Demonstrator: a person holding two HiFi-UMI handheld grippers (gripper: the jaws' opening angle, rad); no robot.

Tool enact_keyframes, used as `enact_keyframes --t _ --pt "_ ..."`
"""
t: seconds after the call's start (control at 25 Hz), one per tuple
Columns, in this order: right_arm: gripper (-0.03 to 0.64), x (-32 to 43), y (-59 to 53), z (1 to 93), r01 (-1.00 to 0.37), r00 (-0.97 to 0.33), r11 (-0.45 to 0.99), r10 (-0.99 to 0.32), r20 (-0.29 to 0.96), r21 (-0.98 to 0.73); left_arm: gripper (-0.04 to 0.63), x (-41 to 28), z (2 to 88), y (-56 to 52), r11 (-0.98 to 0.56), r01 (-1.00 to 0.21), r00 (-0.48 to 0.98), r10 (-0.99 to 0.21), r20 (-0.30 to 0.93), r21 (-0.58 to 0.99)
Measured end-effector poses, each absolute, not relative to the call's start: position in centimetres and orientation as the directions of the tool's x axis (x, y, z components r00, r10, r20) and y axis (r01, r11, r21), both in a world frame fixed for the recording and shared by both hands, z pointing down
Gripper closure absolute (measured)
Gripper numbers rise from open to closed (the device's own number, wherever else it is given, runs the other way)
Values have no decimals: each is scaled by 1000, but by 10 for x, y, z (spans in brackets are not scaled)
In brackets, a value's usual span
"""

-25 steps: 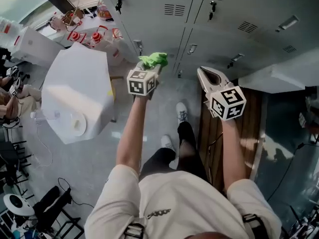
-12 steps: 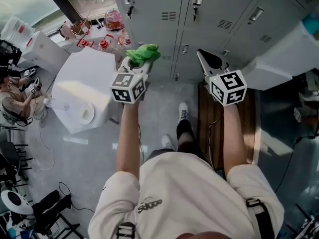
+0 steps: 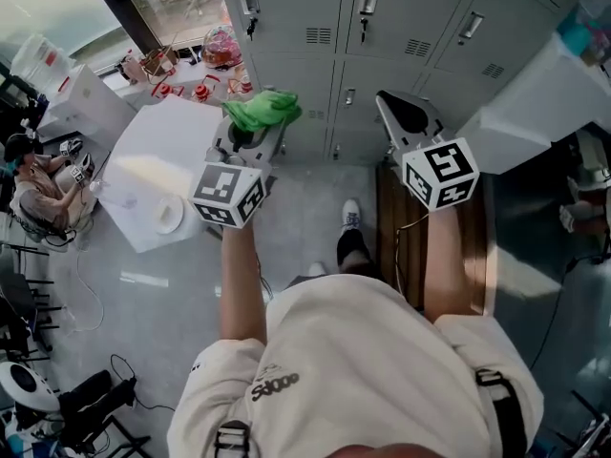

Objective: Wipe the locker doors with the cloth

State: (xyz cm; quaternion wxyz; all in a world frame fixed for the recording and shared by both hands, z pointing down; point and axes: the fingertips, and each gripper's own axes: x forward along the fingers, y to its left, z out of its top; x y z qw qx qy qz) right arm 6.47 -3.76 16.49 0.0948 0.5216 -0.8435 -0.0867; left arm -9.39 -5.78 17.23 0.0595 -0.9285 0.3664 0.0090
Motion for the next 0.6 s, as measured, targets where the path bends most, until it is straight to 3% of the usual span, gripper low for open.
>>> enact_keyframes --t 0.6 --pt "609 39 -16 158 -829 -486 483 -872 64 280 456 -107 154 -29 -716 -687 727 -678 -110 -124"
